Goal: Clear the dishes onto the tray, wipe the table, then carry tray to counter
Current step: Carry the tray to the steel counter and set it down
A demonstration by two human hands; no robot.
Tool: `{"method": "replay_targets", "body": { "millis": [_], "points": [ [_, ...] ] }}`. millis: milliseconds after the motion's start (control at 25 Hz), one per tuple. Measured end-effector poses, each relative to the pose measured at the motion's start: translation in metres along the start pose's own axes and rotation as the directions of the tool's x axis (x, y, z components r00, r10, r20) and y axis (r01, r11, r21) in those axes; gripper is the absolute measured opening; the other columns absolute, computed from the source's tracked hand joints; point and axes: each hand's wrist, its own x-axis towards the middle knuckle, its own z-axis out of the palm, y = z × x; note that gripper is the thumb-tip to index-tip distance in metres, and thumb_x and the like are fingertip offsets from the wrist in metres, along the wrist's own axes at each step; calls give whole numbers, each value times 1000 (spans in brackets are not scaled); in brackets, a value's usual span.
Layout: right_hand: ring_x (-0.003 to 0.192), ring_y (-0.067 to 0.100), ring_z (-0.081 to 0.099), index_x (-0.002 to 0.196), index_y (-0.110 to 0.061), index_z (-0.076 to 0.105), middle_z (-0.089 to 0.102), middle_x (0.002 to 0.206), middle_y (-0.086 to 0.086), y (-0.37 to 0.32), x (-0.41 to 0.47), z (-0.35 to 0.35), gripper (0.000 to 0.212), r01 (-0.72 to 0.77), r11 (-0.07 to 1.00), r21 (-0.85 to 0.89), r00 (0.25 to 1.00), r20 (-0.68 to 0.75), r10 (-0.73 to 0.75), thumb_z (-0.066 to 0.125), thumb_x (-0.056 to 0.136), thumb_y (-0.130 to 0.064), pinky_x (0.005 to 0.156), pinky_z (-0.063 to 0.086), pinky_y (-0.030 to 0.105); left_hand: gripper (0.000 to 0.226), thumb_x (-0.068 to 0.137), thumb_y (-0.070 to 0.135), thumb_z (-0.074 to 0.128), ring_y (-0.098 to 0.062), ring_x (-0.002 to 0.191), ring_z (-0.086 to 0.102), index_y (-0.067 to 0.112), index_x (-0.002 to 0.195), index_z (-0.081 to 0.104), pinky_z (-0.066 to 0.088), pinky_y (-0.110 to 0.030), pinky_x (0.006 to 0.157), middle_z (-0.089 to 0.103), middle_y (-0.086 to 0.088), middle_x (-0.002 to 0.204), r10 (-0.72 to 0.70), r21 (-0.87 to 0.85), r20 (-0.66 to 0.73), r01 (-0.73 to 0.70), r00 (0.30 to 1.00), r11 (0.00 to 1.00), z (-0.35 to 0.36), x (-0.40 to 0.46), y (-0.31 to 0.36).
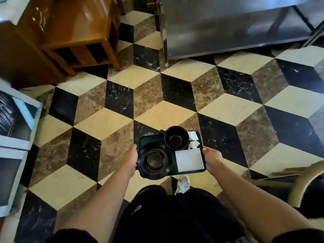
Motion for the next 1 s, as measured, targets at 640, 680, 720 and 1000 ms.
{"method": "replay_targets", "body": {
  "millis": [640,680,720,1000],
  "points": [
    [81,29,68,114,0,70,72,97,13,-298,165,97,23,23,982,187,987,-162,8,52,103,-7,73,57,40,45,105,56,41,-27,92,67,19,106,66,51,-37,74,72,-8,101,72,127,192,-98,979,987,116,164,368],
    [83,30,68,117,1,69,71,98,13,-317,177,104,24,32,980,196,986,-166,1,51,104,-7,75,56,42,47,105,58,39,-29,96,68,20,113,65,53,-39,77,73,-9,106,87,119,205,-113,975,986,119,176,391],
    [83,30,67,117,2,68,70,97,13,-338,186,110,24,40,978,204,985,-175,-4,50,104,-6,77,56,43,48,105,59,38,-29,100,68,21,117,65,55,-42,83,73,-9,110,96,113,217,-123,972,986,125,189,411],
    [83,31,66,110,4,69,69,98,15,-467,261,140,21,69,984,162,974,-225,-31,53,102,-8,80,56,43,44,109,52,35,-25,90,63,17,106,64,49,-36,69,68,-9,99,86,75,250,-108,965,991,173,233,542]
  ]
}}
